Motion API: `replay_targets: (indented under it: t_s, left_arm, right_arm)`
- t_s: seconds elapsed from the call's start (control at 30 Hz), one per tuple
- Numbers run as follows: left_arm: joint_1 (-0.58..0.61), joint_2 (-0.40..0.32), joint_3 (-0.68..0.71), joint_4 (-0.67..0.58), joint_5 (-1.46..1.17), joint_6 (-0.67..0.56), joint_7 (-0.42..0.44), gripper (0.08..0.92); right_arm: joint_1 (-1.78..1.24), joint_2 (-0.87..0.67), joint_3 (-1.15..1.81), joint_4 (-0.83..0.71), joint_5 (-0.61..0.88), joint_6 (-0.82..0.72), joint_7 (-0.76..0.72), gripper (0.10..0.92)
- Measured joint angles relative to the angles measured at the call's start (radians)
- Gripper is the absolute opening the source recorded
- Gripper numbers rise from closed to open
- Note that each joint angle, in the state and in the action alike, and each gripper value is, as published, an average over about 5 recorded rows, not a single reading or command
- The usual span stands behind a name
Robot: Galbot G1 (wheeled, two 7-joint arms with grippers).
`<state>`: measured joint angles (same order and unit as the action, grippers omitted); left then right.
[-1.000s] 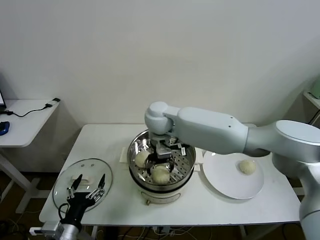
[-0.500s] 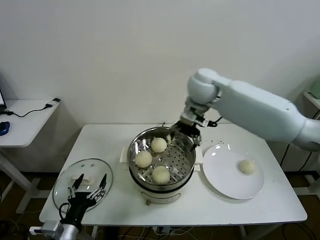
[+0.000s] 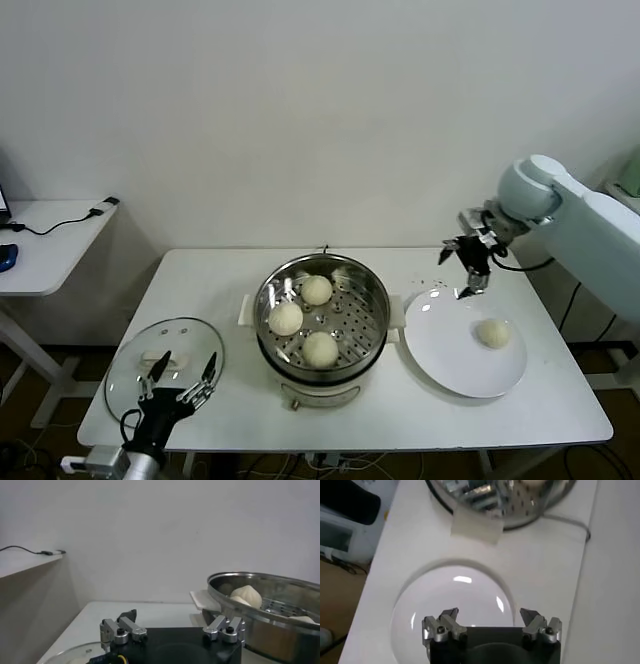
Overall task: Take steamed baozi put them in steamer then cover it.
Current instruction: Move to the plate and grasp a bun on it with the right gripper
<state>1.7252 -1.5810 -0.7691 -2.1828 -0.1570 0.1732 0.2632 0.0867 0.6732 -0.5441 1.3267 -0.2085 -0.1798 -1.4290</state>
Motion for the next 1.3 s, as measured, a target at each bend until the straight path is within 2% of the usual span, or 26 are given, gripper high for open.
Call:
replay_targets:
  t_s: [0.57,1.3]
  left_arm:
    - [0.035,0.001,-0.01,-0.011,0.003,-0.005,0.0,0.823]
    - [0.019,0.008,-0.017,0.02,-0.004,-0.003,0.001,0.823]
  right_arm:
    - [-0.27,0.091,0.247,-0.287,-0.242,0.158,0.062,0.823]
    - [-0.333,0.182,0.314,-0.418,-0.393,0.215,0.114,0.823]
